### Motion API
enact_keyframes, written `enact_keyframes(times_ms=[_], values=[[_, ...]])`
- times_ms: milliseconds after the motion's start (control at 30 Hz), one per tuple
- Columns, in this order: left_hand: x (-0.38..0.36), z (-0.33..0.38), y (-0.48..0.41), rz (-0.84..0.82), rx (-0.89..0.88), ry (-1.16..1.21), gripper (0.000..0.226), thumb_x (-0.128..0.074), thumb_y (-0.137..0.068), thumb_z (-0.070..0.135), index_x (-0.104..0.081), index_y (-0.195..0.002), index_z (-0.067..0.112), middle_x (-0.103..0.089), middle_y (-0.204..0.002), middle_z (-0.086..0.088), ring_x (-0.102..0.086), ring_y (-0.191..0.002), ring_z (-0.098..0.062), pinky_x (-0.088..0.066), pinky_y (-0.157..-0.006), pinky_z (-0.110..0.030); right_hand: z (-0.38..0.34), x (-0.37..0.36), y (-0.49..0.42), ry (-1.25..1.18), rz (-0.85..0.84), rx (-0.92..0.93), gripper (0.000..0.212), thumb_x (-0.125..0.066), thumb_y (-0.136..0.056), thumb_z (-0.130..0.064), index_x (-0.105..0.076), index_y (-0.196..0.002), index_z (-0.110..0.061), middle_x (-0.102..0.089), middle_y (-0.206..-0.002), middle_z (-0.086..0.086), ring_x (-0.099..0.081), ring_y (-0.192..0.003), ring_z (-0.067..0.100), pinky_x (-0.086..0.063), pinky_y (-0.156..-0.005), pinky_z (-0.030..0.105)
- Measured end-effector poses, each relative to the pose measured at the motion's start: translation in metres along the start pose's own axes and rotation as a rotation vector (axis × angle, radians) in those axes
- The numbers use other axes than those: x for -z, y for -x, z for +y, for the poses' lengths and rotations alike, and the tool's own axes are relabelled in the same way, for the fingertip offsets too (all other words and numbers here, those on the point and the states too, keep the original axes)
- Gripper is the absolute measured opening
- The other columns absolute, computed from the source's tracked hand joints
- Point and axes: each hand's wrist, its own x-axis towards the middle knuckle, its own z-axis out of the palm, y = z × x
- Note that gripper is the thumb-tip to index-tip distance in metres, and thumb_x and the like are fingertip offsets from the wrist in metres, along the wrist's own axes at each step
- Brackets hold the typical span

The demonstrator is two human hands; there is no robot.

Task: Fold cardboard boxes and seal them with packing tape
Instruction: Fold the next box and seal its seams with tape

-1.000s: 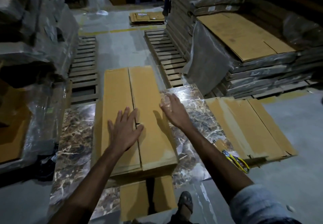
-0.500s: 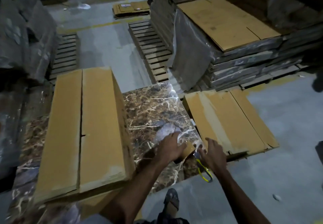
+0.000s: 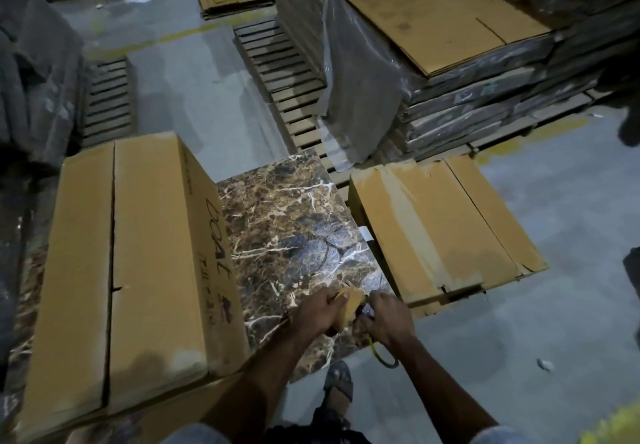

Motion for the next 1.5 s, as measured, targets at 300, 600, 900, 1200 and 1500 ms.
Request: enact_keyframes(times_ms=[300,600,900,1200,1500], values=[[0.01,-0.025,0.026,0.056,-0.059,0.336,0.047,-0.07,-0.091,0.054,-0.062,-0.131,0.031,-0.064,-0.124,0.012,-0.061,-0.112,-0.012,-0.047,-0.09,-0.028,-0.019,0.059,0.001,-0.063,0.004,0.279,0.025,-0.058,-0.092,-0.05,-0.07,-0.1,-0.029,-0.07,-0.097,-0.008,-0.066,-0.091,0.02,-0.048,-0.063,0.036],[0.077,-0.022,0.087,0.229,-0.197,0.646,0.015,-0.066,-0.1,0.031,-0.073,-0.09,0.022,-0.075,-0.085,0.003,-0.068,-0.073,-0.011,-0.049,-0.063,-0.022,-0.089,0.17,0.036,-0.008,0.071,0.457,0.033,-0.071,-0.092,-0.049,-0.071,-0.124,-0.038,-0.077,-0.108,-0.013,-0.07,-0.098,0.014,-0.045,-0.067,0.031],[0.142,-0.018,0.123,0.346,-0.186,0.692,0.026,-0.074,-0.092,0.037,-0.073,-0.079,0.014,-0.068,-0.061,0.01,-0.056,-0.05,0.004,-0.037,-0.047,-0.014,-0.163,0.213,0.065,0.234,0.379,0.518,0.021,-0.077,-0.087,-0.047,-0.074,-0.107,-0.041,-0.077,-0.083,-0.012,-0.072,-0.071,0.016,-0.038,-0.049,0.026],[0.155,-0.044,0.15,0.458,-0.194,0.69,0.019,-0.068,-0.091,0.022,-0.069,-0.071,0.021,-0.07,-0.071,0.007,-0.063,-0.067,-0.013,-0.043,-0.063,-0.029,-0.172,0.223,0.053,0.175,0.632,0.292,0.014,-0.07,-0.096,-0.034,-0.074,-0.109,-0.032,-0.069,-0.066,-0.008,-0.052,-0.042,0.007,-0.037,-0.04,0.018],[0.157,-0.058,0.183,0.518,-0.195,0.759,0.026,-0.069,-0.098,0.031,-0.072,-0.073,0.024,-0.075,-0.078,0.017,-0.064,-0.066,-0.007,-0.041,-0.064,-0.026,-0.122,0.141,-0.01,-0.092,0.123,0.02,0.008,-0.075,-0.09,-0.031,-0.076,-0.082,-0.03,-0.07,-0.069,-0.006,-0.066,-0.063,0.011,-0.04,-0.05,0.025]])
